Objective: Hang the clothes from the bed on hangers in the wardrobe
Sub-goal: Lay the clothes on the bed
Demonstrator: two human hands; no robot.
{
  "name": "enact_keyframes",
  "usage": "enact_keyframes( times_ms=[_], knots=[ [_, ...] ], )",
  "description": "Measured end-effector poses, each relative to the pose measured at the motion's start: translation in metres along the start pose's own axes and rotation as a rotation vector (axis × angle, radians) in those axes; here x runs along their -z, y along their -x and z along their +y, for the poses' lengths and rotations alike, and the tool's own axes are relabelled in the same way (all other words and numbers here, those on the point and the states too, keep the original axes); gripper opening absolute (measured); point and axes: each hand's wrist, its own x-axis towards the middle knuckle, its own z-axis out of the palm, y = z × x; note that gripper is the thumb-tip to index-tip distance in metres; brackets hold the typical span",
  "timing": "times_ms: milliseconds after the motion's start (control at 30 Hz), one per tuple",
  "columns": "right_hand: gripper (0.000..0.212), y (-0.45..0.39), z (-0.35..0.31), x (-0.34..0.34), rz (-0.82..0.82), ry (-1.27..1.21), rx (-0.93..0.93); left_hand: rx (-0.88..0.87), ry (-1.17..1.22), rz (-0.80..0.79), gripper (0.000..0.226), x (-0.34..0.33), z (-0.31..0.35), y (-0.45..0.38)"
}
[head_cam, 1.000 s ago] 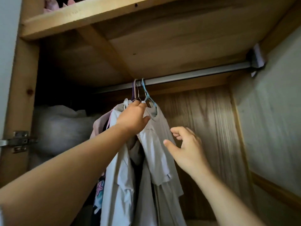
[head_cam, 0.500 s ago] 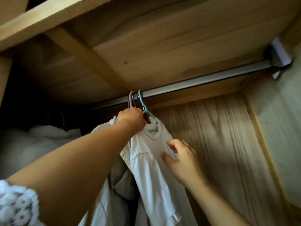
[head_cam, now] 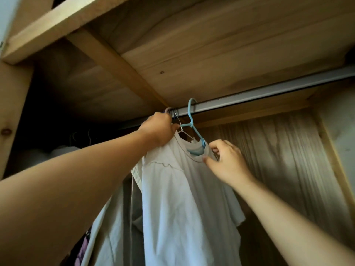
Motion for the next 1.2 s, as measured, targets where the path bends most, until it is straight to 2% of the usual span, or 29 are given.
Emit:
enact_keyframes(
  times_ms=[167, 267, 367, 500, 600, 700, 800, 900, 933, 1033, 1200],
  knots=[
    [0.037, -0.029, 0.008, 0.0, -0.003, 0.018, -0.012, 0.032, 0.034, 0.006, 0.031, -0.002, -0.002, -0.003],
    [0.038, -0.044, 0.018, -0.004, -0.023, 0.034, -0.024, 0.05, 0.07, 0.049, 0.023, -0.004, -0.002, -0.008],
    [0.037, -0.056, 0.027, -0.008, -0.015, 0.066, -0.015, 0.019, 0.064, 0.108, 0.024, -0.001, -0.005, -0.01],
    [0.054, -0.065, 0.036, -0.01, 0.02, 0.059, 0.033, -0.042, 0.082, 0.189, 0.026, 0.001, -0.021, 0.013],
    [0.071, -0.063, 0.037, -0.015, 0.04, 0.071, 0.153, -0.051, 0.141, 0.254, 0.028, 0.0, -0.035, 0.044],
    [0.075, -0.056, 0.025, -0.024, 0.032, 0.025, 0.274, -0.075, 0.194, 0.307, 0.022, -0.001, -0.05, 0.077],
    [0.064, -0.048, 0.005, -0.036, -0.002, -0.056, 0.353, -0.1, 0.238, 0.309, 0.026, -0.005, -0.063, 0.109],
    [0.021, -0.029, -0.013, -0.047, -0.052, -0.173, 0.427, -0.071, 0.265, 0.278, 0.028, -0.006, -0.08, 0.147],
    [0.013, -0.019, -0.02, -0.05, -0.067, -0.199, 0.438, -0.056, 0.271, 0.252, 0.029, -0.004, -0.087, 0.163],
    [0.023, 0.016, -0.041, -0.055, -0.172, -0.299, 0.392, -0.023, 0.324, 0.165, 0.036, 0.006, -0.105, 0.211],
    [0.009, 0.082, -0.096, -0.046, -0.373, -0.555, 0.326, 0.053, 0.257, 0.02, 0.026, 0.042, -0.126, 0.308]
  ],
)
